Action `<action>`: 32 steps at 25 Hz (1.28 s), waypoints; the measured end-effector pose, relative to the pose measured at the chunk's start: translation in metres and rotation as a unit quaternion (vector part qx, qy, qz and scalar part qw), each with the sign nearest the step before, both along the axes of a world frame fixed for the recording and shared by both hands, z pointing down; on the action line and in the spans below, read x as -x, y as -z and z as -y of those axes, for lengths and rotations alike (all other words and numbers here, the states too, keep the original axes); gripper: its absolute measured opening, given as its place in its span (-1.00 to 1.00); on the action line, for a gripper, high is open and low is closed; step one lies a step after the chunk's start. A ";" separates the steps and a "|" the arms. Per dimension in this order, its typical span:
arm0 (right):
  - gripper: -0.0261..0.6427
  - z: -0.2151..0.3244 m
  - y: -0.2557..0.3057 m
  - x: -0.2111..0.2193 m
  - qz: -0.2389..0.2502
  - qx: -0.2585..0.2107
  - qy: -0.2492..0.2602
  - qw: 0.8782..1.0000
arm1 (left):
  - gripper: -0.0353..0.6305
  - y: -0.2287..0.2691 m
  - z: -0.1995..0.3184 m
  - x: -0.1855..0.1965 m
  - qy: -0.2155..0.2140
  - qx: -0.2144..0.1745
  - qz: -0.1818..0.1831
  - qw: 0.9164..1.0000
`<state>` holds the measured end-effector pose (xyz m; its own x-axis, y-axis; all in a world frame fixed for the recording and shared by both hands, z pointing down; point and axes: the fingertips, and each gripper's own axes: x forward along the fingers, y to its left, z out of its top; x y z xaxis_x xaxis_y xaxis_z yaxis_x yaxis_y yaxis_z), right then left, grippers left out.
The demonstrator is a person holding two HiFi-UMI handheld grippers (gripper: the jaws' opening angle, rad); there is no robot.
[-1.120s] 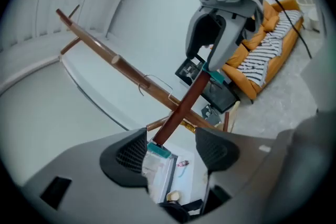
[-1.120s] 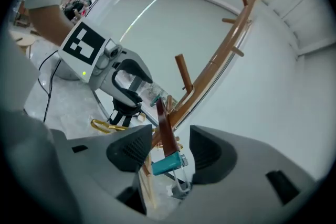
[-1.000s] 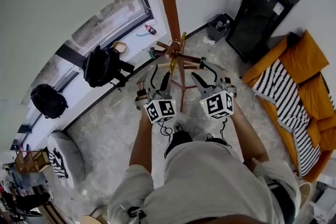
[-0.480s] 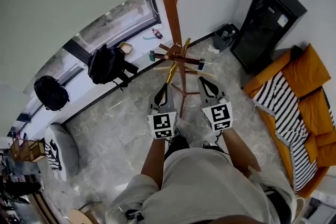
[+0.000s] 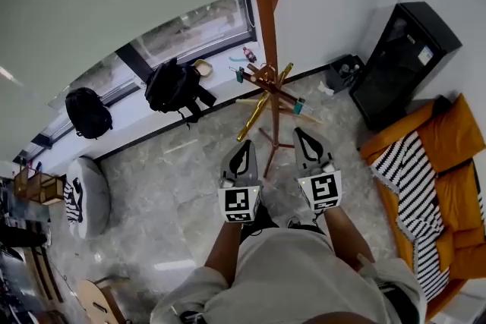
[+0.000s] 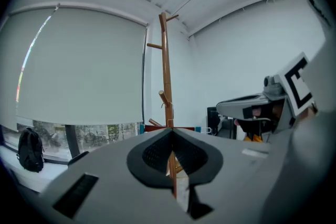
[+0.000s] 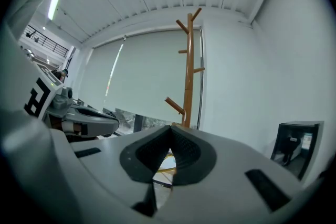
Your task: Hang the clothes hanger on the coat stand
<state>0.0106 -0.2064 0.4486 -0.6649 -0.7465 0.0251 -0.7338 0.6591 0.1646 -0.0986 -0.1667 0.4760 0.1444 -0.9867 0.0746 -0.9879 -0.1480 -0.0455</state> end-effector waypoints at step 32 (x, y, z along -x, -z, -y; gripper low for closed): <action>-0.91 -0.118 0.066 0.034 0.007 -0.043 0.024 0.999 | -0.87 0.052 -0.119 0.040 0.040 -0.034 0.002 0.999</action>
<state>-0.0239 -0.0882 0.3825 -0.6997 -0.7128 -0.0481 -0.7045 0.6772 0.2122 -0.1386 -0.0478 0.4235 0.0648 -0.9979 0.0077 -0.9962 -0.0651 -0.0577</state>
